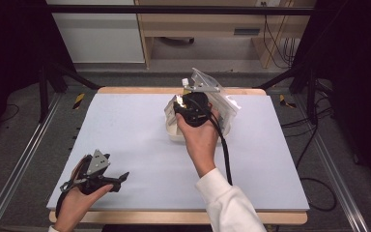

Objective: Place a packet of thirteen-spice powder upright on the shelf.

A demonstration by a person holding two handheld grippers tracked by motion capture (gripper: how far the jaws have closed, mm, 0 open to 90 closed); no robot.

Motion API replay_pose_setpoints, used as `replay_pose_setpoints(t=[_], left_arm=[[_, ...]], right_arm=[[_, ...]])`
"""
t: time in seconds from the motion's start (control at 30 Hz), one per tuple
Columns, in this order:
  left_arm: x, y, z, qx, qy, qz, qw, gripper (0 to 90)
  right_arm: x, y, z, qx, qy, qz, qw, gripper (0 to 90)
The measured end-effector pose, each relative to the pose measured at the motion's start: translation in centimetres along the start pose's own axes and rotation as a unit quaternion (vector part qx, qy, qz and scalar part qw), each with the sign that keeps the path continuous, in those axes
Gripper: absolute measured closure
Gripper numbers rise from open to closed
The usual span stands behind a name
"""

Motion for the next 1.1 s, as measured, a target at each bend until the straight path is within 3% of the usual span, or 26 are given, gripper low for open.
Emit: replay_pose_setpoints(t=[0.8, 1.1], left_arm=[[0.4, -0.4, -0.3, 0.007, -0.010, 0.011, 0.9999, 8.2], [0.4, -0.4, -0.4, 0.009, -0.014, 0.012, 0.9998, 8.4]], right_arm=[[0.1, -4.1, -0.4, 0.065, -0.005, 0.015, 0.9978, 68.2], [0.5, -4.9, -0.3, 0.073, -0.006, 0.022, 0.9971, 68.2]])
Point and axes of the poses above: each handheld gripper's, and its own axes: y roughly backward along the jaws, x roughly out of its underside, z roughly to its left, the point moved 9 cm from there along -y, roughly forward along the jaws, and after that the axes turned 2 degrees about x, right-handed, at the moved point
